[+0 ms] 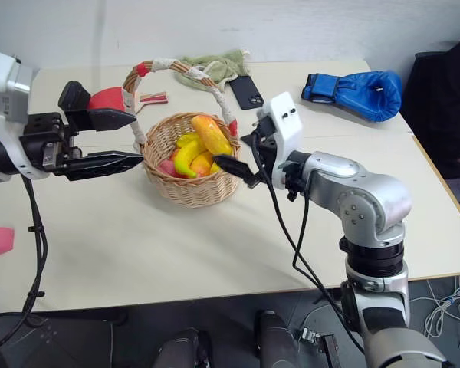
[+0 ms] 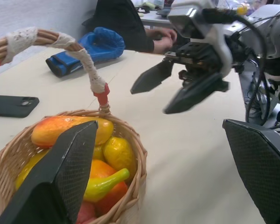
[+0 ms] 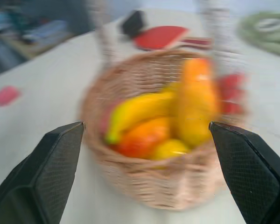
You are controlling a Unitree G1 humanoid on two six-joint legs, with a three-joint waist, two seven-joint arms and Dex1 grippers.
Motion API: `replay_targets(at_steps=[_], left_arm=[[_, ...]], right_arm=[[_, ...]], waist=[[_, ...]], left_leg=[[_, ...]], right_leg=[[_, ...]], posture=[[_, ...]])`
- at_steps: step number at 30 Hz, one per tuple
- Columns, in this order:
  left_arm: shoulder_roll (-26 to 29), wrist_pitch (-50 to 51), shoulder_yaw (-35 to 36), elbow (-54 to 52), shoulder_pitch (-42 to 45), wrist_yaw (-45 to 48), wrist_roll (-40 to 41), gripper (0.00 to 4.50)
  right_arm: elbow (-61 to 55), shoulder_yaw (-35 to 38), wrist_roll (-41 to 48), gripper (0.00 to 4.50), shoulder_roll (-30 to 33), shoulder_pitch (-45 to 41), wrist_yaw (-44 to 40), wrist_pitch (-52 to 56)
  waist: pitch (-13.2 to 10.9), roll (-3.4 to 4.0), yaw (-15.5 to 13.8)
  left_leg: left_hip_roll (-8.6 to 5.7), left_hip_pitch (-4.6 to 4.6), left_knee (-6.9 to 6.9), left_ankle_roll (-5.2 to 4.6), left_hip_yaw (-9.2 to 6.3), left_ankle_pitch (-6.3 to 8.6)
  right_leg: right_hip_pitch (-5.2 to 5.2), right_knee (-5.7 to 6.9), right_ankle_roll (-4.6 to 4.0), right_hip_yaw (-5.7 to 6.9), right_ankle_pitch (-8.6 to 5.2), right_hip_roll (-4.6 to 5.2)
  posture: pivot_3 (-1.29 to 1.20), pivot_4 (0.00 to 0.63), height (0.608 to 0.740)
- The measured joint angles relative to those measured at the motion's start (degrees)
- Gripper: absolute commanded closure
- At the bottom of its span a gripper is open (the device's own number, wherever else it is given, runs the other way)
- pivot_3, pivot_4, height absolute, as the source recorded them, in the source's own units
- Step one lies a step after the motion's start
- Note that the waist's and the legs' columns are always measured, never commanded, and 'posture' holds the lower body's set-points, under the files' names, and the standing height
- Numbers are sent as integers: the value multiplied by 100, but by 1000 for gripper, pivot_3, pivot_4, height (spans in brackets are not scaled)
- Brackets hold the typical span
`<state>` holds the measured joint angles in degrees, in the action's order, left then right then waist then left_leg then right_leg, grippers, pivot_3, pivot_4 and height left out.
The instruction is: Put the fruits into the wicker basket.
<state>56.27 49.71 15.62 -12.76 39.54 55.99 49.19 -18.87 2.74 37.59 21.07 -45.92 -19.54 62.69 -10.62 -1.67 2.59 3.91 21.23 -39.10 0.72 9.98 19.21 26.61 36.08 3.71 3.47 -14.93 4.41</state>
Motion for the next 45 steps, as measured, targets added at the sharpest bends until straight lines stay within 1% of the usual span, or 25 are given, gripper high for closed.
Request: replay_targets(at_steps=[5,9,12,15,18,20,21,22,24,26,29,31,33,35,36,39,41,43,45], left_arm=[[-123,-82,-161,19,80,18,-11,0],[-151,-136,-233,41,163,15,-29,0],[-151,-166,-233,39,176,-9,-31,0],[-154,-167,-232,20,175,-48,-30,0],[-154,-167,-220,14,174,-112,-28,0],[-154,-167,-213,13,173,-137,-21,0],[-154,-167,-211,12,173,-146,-17,0],[-156,-167,-211,10,172,-154,-15,0],[-171,-167,-212,8,173,-174,-12,0],[-222,-167,-212,8,173,-207,-5,0],[-264,-167,-220,8,183,-216,-2,0],[-311,-167,-228,13,228,-215,-2,0],[-357,-169,-236,22,284,-209,-3,0],[-386,-176,-266,43,312,-193,-7,0],[-408,-186,-292,71,338,-165,-16,0],[-455,-246,-342,258,418,-93,-64,0],[-552,-315,-420,326,519,-44,-122,0],[-623,-392,-479,441,548,15,-169,0],[-692,-422,-559,486,588,53,-219,0]], right_arm=[[649,-120,-639,69,-578,-99,384,-852],[1383,-233,-941,69,-1057,-414,463,-1394],[1917,-238,-1131,69,-1235,-658,475,-1764],[2371,-236,-1308,683,-1307,-800,468,-2093],[2584,-237,-1376,1665,-1320,-800,399,-2206],[2574,-242,-1389,2405,-1321,-795,339,-2232],[2557,-244,-1390,2683,-1321,-793,302,-2233],[2535,-244,-1389,3151,-1321,-781,275,-2233],[2467,-245,-1400,3776,-1320,-739,258,-2232],[2399,-241,-1424,4163,-1305,-679,253,-2221],[2271,-241,-1426,4179,-1264,-615,238,-2198],[2038,-205,-1429,4179,-1094,-459,256,-2136],[1740,-84,-1426,4179,-780,-298,267,-2094],[1377,228,-1407,4179,-283,-125,251,-1991],[1171,457,-1406,4179,80,-5,220,-1951],[723,1042,-1427,4179,987,321,141,-1815],[510,1393,-1453,4179,1516,708,56,-1758],[457,1654,-1508,4179,1769,1051,41,-1735],[437,1762,-1563,4179,1832,1344,45,-1722]], waist=[[0,1,68],[0,1,71],[0,1,68],[0,1,69],[0,1,68],[-1,1,68],[-1,1,68],[-1,1,73],[-1,1,76],[-1,1,74],[-1,1,69],[-1,1,61],[-1,2,21],[-2,3,-44],[-2,3,-93],[-2,3,-115],[-2,3,-115],[-2,3,-88],[-3,2,-44]], left_leg=[[3,6,4,2,-1,-1],[3,8,4,0,-2,0],[3,8,2,-2,-2,0],[3,8,2,-2,-3,0],[3,9,2,-2,-4,0],[4,9,2,-2,-4,0],[4,9,2,-2,-4,0],[4,9,2,-2,-4,0],[5,9,2,-2,-4,0],[6,9,2,-1,-4,0],[5,9,3,-1,-5,0],[5,12,3,-1,-5,0],[1,20,2,-3,-12,0],[-1,26,2,-8,-12,3],[-3,28,2,-11,-12,5],[-4,30,3,-13,-11,7],[-4,29,3,-13,-12,7],[-4,19,3,-12,-3,7],[-5,2,3,-9,3,5]], right_leg=[[2,19,-2,1,-1,-3],[2,21,-2,4,-1,-1],[2,21,-2,3,-1,0],[2,21,-2,3,-1,0],[2,21,-2,2,-1,0],[2,21,-2,3,-1,0],[2,22,-2,3,-1,0],[2,22,-2,3,-1,0],[2,24,-2,3,-1,-1],[2,23,-2,3,-1,-1],[2,22,-2,5,-1,-1],[2,19,-2,5,-1,-1],[2,10,0,9,0,2],[1,-1,5,10,3,3],[1,-7,6,11,3,3],[1,-11,7,12,4,3],[-1,-13,7,14,4,1],[-1,-13,8,8,4,1],[-1,-15,7,-8,4,-3]], posture=[[0,150,740],[0,150,740],[0,150,740],[0,150,740],[0,150,740],[0,150,740],[0,150,740],[0,150,740],[0,150,740],[0,150,740],[0,150,740],[0,150,740],[0,150,740],[0,150,740],[0,150,740],[0,150,740],[0,150,740],[0,150,740],[0,150,740]])
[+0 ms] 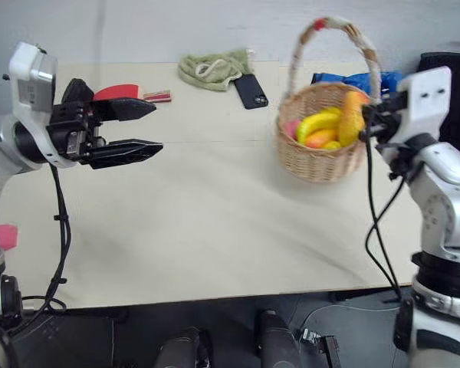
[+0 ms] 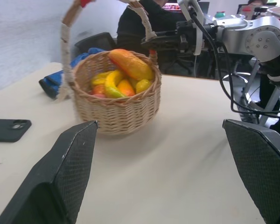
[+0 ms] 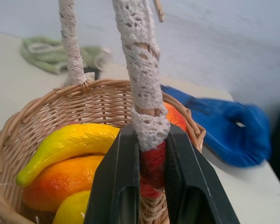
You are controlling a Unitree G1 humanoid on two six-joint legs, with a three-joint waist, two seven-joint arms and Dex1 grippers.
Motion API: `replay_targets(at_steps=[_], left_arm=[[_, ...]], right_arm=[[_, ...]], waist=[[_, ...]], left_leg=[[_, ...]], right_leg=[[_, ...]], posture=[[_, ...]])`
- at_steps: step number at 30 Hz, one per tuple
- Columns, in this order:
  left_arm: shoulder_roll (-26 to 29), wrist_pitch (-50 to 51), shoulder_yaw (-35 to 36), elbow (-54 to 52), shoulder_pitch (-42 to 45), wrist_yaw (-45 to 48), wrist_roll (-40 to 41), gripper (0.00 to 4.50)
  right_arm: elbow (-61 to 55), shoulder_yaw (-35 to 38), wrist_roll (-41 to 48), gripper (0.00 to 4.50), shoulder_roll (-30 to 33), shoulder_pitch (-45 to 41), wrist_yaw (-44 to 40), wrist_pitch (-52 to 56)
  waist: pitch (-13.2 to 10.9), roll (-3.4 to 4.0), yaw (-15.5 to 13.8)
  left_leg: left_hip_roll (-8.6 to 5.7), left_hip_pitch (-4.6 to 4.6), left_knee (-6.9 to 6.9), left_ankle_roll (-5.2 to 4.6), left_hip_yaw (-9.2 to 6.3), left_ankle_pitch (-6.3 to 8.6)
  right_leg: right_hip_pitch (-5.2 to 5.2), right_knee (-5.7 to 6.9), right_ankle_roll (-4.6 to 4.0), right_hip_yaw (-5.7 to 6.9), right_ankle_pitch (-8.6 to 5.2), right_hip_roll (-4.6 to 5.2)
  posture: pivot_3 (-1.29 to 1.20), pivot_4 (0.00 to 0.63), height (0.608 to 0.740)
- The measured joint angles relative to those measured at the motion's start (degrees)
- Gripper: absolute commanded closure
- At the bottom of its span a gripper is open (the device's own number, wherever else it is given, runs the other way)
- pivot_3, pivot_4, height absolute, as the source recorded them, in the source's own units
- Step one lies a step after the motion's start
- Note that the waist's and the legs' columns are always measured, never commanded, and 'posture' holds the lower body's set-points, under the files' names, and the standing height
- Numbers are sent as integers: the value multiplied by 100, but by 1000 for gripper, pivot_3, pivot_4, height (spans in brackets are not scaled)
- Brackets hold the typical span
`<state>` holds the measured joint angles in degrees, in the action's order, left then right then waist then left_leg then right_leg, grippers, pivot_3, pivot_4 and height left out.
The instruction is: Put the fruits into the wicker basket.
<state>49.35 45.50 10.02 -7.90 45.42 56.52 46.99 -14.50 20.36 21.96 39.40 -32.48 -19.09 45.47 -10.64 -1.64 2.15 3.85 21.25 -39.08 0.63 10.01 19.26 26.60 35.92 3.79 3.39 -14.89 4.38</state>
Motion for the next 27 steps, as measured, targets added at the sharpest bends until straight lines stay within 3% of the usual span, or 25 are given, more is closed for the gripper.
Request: replay_targets(at_steps=[3,4,8,14,18,22,25,27], left_arm=[[-213,-97,-127,126,209,43,-67,0],[-334,-127,-140,195,295,25,-91,0],[-571,-189,-211,270,381,-21,-165,0],[-781,-278,-209,421,399,5,-189,0],[-812,-325,-205,431,435,48,-224,0],[-732,-395,-251,517,442,260,-342,0],[-523,-426,-342,631,376,595,-421,0],[-395,-426,-334,687,363,739,-436,0]], right_arm=[[-46,240,-6,4179,-51,489,88,-51],[-100,342,-7,3466,-167,670,149,-94],[-65,484,7,2204,-478,1219,278,-124],[-508,1040,326,176,-407,1694,265,210],[-1061,1478,795,41,99,2234,-231,550],[-1559,3159,2155,41,1252,3460,-2104,1265],[-1264,4600,2731,41,2043,4107,-3276,1814],[-947,5177,2786,41,2267,4372,-3723,1991]], waist=[[0,3,8],[1,3,-17],[0,3,-38],[0,4,-64],[0,4,-74],[-3,9,-166],[-3,4,-180],[3,-16,-186]], left_leg=[[-1,-13,1,10,-2,-12],[3,-17,-1,13,-7,-13],[0,-14,-1,13,-6,-14],[-1,-9,-2,11,-8,-13],[-2,-10,-1,9,-10,-13],[-3,-13,-3,0,-15,-7],[-7,-21,-7,-11,-14,-3],[-6,-23,-7,-12,-21,-2]], right_leg=[[-3,12,-1,-14,0,-9],[-8,12,-2,-15,0,-17],[-7,14,-2,-25,0,-17],[-6,11,-1,-23,1,-16],[-8,9,-1,-22,1,-16],[-19,-2,5,-17,4,-19],[-29,-10,11,-28,10,-20],[-37,-16,10,-25,11,-22]], posture=[[0,150,740],[0,150,740],[0,150,740],[0,150,740],[0,150,740],[0,150,740],[0,150,740],[0,150,740]])
